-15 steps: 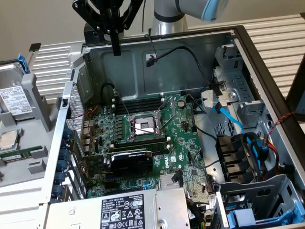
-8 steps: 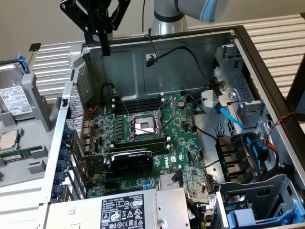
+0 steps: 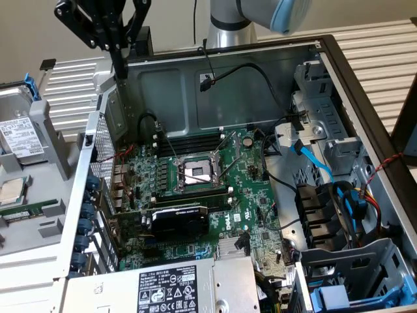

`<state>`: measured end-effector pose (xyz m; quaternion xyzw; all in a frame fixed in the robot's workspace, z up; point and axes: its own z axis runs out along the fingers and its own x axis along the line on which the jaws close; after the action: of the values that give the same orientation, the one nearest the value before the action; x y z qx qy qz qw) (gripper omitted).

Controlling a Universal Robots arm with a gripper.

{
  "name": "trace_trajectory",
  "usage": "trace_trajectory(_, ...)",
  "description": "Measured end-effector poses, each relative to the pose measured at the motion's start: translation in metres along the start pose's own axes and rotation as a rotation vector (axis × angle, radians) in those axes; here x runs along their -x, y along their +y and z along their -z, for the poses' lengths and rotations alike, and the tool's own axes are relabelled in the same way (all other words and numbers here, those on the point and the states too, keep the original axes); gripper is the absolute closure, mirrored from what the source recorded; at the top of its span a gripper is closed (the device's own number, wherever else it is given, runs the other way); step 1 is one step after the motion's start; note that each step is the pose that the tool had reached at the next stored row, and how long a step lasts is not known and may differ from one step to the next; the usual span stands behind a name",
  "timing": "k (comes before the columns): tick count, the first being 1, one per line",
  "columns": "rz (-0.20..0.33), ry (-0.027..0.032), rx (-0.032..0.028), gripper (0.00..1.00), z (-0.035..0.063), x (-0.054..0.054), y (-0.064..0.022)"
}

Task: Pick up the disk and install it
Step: 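Reach for the disk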

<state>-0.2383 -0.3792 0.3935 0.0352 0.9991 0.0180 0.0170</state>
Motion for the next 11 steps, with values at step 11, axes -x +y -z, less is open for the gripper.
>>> trace_trajectory(11,0.000,0.0000,0.0000,0.89,0.0008,-0.035,0.0173)
